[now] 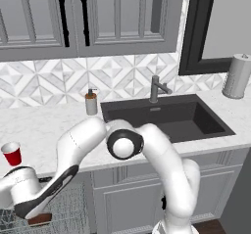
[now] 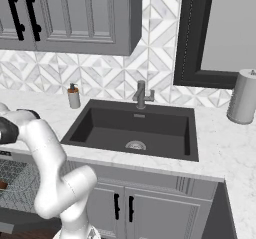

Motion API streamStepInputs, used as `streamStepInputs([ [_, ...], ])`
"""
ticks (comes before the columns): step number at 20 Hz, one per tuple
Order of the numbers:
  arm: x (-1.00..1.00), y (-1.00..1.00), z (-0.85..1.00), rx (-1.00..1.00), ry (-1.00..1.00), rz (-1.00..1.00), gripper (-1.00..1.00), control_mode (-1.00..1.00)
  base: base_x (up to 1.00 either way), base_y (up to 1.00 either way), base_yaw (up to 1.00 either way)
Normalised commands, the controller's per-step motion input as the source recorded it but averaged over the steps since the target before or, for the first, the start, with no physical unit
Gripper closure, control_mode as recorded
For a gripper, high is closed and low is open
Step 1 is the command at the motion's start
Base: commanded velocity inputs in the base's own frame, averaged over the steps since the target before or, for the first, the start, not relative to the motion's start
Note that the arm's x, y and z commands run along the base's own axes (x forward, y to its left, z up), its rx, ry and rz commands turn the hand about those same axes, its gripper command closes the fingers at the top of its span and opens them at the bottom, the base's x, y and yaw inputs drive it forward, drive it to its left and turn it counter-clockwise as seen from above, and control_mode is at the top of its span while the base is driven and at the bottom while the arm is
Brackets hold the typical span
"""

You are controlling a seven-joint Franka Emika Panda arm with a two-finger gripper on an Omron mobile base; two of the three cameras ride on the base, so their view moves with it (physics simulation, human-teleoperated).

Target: Pick up the cup and bowl from the counter, place them in the dishwasher, and close the dishwasher door.

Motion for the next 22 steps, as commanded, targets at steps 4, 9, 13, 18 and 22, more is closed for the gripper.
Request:
streamStepInputs([
  [4, -0.2, -0.53, 1.0, 0.34, -0.04, 0.13, -1.0, -1.0, 0.0, 0.0, 0.0],
  [9, 0.0, -0.67, 1.0, 0.38, 0.1, 0.16, -1.0, -1.0, 0.0, 0.0, 0.0],
  [13, 0.04, -0.18, 1.0, 0.28, 0.19, 0.27, -1.0, -1.0, 0.0, 0.0, 0.0],
  [18, 0.32, -0.06, 1.0, 0.19, 0.37, 0.17, -1.0, -1.0, 0.0, 0.0, 0.0],
  [22, 0.71, -0.05, 0.78, 0.01, 0.53, -0.01, -1.0, -1.0, 0.0, 0.0, 0.0],
])
